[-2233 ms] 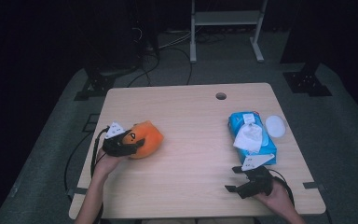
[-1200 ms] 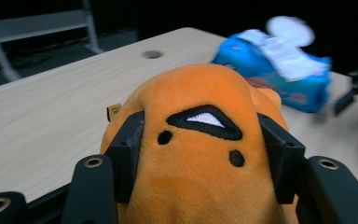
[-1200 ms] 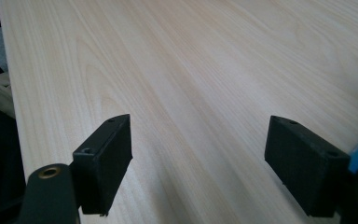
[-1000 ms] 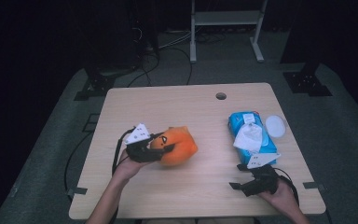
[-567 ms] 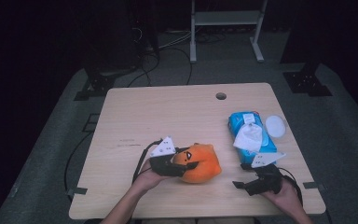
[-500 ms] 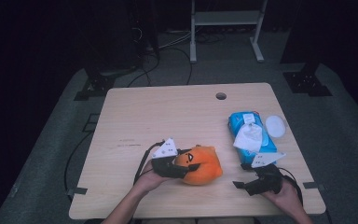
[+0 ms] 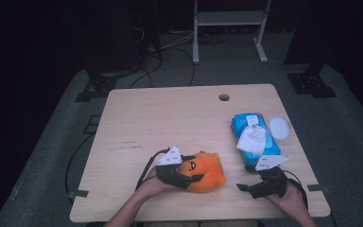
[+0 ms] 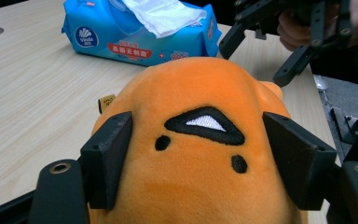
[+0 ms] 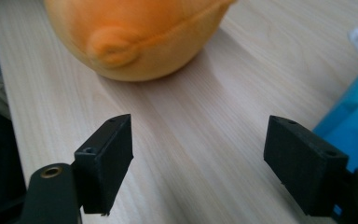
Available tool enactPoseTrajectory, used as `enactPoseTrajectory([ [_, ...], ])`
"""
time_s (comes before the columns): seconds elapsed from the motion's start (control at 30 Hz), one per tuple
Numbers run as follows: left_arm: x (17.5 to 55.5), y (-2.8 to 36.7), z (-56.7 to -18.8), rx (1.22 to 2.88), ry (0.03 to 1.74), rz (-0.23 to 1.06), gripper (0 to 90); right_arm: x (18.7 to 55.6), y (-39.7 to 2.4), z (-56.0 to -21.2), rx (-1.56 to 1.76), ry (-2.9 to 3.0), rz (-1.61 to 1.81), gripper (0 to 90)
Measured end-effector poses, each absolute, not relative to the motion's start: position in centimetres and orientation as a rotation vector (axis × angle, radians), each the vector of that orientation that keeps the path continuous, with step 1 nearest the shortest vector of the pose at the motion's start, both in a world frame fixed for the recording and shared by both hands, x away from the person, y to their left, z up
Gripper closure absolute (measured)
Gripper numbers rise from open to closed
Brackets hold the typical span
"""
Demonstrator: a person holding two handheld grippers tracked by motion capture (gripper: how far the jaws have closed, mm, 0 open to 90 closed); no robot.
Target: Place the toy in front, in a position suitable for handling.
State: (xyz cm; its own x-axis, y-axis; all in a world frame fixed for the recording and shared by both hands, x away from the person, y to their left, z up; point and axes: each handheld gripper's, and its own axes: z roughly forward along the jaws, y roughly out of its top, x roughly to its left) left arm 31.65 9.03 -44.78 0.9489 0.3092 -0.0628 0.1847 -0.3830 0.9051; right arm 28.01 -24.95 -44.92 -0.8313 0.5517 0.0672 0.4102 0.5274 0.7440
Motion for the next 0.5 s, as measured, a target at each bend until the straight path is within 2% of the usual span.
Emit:
enactPoseTrajectory([
  [0.23, 31.6, 8.9, -44.8, 1.99, 0.351, 0.144, 25.3, 27.4, -24.6, -43.1, 0.764, 2.519, 1.25, 22.8],
  [0.5, 31.4, 8.6, -44.9, 2.003, 0.336, 0.165, 24.0, 30.1, -26.5, -40.4, 0.813, 2.363, 1.269, 22.8],
])
